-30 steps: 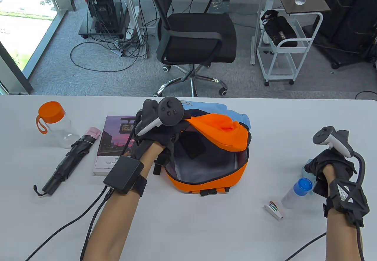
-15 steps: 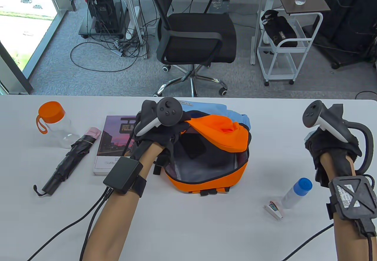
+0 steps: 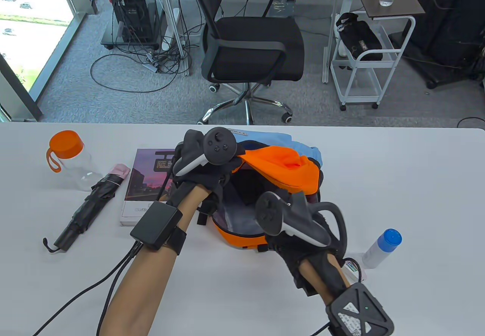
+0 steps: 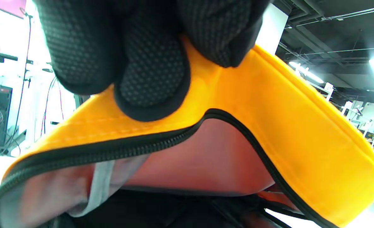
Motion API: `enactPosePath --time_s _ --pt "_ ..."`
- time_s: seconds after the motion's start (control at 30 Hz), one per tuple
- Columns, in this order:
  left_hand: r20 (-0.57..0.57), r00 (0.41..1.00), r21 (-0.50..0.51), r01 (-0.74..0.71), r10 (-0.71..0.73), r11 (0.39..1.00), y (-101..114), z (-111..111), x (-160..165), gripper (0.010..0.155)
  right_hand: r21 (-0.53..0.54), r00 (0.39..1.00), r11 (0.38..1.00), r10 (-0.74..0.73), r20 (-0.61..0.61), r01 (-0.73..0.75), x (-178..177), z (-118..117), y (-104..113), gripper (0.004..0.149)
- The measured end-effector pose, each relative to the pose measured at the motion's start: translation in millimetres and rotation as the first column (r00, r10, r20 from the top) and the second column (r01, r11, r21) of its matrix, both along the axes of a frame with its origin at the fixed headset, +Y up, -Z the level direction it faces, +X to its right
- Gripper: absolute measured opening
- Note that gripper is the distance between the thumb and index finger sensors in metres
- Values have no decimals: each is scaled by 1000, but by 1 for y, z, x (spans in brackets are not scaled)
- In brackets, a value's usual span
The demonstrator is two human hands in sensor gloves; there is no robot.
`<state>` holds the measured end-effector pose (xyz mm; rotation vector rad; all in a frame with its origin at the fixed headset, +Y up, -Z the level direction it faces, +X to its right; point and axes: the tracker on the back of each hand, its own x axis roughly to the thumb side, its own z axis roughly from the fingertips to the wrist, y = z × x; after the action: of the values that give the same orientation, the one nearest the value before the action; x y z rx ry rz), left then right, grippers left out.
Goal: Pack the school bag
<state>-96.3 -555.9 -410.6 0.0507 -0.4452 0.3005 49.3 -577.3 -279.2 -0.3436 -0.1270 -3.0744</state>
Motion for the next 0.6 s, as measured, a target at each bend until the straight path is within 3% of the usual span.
enactPosePath --time_s 0.07,0.27,0.33,0.37,0.4,0.43,0.47,0.5,0.6 --pt "3 1000 37 11 -12 999 2 4 3 46 73 1000 997 27 0 -27 -11 -9 -19 89" --pt "11 1000 24 -3 3 1000 4 0 -1 46 114 969 963 234 84 -243 -38 -50 -69 89" --pt "14 1000 19 -22 22 1000 6 -2 -5 46 185 950 938 266 167 -295 -35 -67 -82 89" --pt "16 999 15 -38 38 999 6 -3 -7 46 283 943 911 242 226 -302 -32 -77 -91 87" --pt "19 999 10 -52 51 999 6 -4 -8 46 237 942 923 251 225 -302 -31 -86 -100 88" --pt "20 998 5 -61 60 998 6 -5 -9 46 77 920 938 312 236 -338 -32 -89 -106 96" --pt "22 998 3 -65 65 998 6 -7 -10 46 30 930 949 299 213 -312 -34 -82 -106 96" --pt "24 997 2 -68 68 998 5 -8 -12 46 69 954 963 244 177 -259 -36 -78 -104 93" --pt "28 996 -9 -87 88 996 2 -9 -17 46 95 989 991 80 124 -92 -39 -51 -73 84"
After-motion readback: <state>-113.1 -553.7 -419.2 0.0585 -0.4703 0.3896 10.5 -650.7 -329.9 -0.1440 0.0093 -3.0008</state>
